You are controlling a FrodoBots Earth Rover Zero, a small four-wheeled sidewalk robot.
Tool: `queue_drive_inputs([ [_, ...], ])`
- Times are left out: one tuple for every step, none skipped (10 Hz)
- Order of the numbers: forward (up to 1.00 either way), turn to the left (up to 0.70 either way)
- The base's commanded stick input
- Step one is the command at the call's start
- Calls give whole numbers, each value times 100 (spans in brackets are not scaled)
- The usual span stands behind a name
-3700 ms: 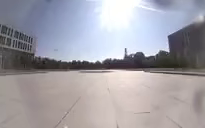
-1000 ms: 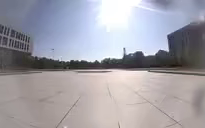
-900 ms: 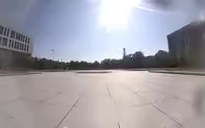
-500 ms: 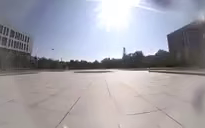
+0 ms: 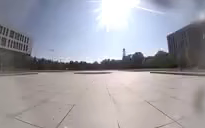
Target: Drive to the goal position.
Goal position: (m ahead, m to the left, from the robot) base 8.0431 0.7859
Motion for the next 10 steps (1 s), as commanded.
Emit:
queue_drive_inputs([
  [70, 21],
  [70, 31],
  [70, 19],
  [70, 7],
  [70, 1],
  [70, 0],
  [70, 0],
  [70, 0],
  [70, 0],
  [70, 0],
])
